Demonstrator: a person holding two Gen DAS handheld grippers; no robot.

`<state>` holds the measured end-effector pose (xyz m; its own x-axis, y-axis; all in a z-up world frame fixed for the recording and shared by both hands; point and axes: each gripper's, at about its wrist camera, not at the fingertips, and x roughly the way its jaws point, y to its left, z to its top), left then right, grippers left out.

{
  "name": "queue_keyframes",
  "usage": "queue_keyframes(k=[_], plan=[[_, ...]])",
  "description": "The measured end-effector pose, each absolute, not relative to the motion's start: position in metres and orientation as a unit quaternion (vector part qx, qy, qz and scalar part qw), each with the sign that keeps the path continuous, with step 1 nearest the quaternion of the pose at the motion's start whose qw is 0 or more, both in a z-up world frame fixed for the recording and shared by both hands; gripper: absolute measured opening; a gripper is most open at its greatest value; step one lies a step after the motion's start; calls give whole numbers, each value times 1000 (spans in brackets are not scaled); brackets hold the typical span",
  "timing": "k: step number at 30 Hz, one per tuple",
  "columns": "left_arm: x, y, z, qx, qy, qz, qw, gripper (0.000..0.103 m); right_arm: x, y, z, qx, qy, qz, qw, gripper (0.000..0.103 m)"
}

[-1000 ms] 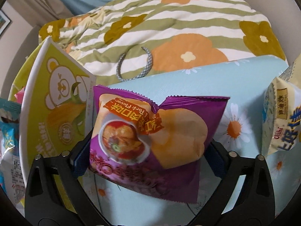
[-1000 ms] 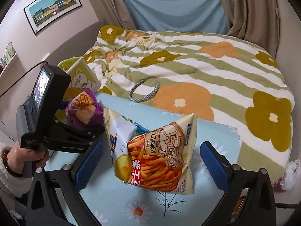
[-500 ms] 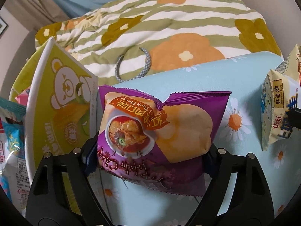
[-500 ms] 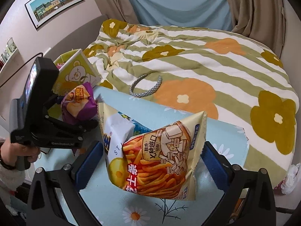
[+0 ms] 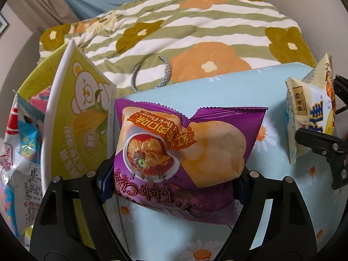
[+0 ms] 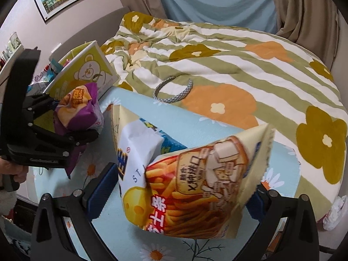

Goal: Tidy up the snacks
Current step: 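Grasp the purple chips bag with the left tool while the right tool grasps the cheese-stick bag, then carry both bags over the yellow box and open both tools to drop them in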

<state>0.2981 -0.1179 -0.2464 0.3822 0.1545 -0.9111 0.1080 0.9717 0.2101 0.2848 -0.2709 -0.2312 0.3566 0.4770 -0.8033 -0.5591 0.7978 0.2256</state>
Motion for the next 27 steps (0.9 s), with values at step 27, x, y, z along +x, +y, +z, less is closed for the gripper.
queue_keyframes(k=[27], plan=[[237, -97, -84, 61, 440, -17, 896, 83, 234, -271, -115, -21, 422, 274, 864, 66]])
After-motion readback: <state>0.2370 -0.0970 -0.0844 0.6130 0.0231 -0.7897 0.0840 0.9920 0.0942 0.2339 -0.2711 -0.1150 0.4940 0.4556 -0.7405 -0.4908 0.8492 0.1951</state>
